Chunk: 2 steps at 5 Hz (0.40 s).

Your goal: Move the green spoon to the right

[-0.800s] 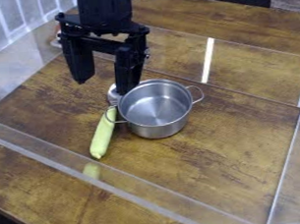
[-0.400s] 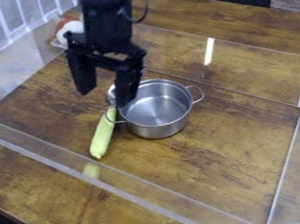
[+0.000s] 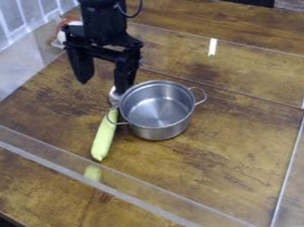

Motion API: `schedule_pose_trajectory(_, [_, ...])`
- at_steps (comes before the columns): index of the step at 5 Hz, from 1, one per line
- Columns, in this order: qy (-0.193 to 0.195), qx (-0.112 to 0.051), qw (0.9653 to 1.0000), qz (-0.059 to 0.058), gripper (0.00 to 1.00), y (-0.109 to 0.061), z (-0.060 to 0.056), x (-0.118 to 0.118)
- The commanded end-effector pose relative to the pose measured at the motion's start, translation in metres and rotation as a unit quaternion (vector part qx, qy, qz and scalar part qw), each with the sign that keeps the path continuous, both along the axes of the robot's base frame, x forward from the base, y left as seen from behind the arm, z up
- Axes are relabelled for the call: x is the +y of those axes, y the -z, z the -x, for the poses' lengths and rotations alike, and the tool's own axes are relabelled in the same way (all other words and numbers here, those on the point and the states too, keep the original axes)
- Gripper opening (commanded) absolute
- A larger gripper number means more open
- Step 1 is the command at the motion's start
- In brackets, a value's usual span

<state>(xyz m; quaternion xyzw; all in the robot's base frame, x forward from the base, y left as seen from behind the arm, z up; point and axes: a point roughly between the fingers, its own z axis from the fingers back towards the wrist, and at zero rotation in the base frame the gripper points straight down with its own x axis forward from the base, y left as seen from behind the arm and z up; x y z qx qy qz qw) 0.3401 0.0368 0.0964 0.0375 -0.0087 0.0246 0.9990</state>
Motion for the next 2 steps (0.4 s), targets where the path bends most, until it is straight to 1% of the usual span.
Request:
schedule_pose_trajectory(1, [-0.051,-0.033,0.9981,-0.01,1.0,-0.012,0.001,0.0116])
schedule_pose_trajectory(2, [-0.087,-0.045,0.9951,-0.016,1.0,-0.0106,0.0091,0.0157])
